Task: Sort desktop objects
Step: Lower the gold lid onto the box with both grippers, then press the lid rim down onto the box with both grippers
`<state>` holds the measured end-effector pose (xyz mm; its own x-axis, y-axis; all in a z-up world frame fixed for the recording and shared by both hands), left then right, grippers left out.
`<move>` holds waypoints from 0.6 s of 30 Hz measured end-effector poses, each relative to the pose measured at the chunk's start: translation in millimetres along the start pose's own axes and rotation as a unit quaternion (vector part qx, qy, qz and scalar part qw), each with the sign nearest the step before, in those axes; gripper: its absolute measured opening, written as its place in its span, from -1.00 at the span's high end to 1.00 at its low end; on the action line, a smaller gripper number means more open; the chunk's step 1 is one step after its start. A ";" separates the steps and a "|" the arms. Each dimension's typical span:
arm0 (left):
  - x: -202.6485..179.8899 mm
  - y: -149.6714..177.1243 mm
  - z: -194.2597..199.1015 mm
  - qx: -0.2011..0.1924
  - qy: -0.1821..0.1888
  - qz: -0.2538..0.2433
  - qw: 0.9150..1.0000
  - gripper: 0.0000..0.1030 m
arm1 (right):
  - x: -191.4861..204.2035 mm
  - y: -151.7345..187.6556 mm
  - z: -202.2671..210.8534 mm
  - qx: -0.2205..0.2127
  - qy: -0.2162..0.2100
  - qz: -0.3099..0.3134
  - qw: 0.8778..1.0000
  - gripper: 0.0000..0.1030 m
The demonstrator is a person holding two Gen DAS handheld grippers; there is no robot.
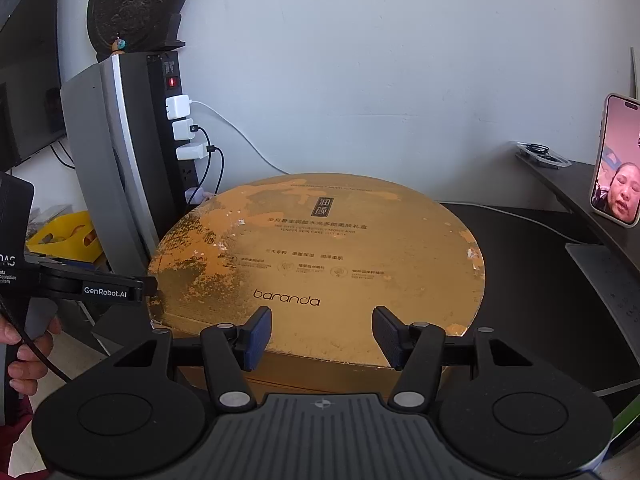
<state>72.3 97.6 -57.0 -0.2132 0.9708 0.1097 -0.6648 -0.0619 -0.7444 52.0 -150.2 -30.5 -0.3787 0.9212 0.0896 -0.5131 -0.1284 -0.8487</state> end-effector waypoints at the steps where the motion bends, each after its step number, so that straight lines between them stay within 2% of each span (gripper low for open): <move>1: 0.3 0.9 -1.8 0.004 -0.001 0.000 1.000 -0.95 | 0.1 -0.4 0.0 0.000 0.000 0.000 1.000 -0.10; 6: 2.8 4.1 -7.0 0.016 -0.002 0.007 1.000 -0.94 | -1.0 -2.7 -0.5 -0.002 0.001 0.000 1.000 -0.10; 9: 1.4 1.3 1.2 0.004 -0.005 0.000 1.000 -0.89 | -1.3 -3.3 -0.4 -0.003 0.001 -0.002 1.000 -0.10; 15: -18.6 -7.7 34.2 -0.046 0.025 -0.045 0.998 -0.95 | -4.8 2.6 -13.2 0.017 -0.001 -0.008 1.000 -0.10; 18: -29.6 -5.0 35.6 -0.047 0.024 -0.065 0.997 -0.95 | -8.7 6.2 -22.2 0.026 0.009 -0.013 1.000 -0.10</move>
<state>56.5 60.9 -33.1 -0.0940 0.9795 0.1784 -0.6142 0.0840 -0.7847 69.1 -150.8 -48.2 -0.3515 0.9307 0.1015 -0.5613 -0.1227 -0.8184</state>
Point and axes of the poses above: each gripper's, at about its wrist camera, not at the fingertips, and z roughly against the way its jaws point, x to its left, y to its underside, the point moved 8 cm from there along -z, roughly the way its jaws point, and after that the axes turned 1 degree about -y, right-handed, at the moved point
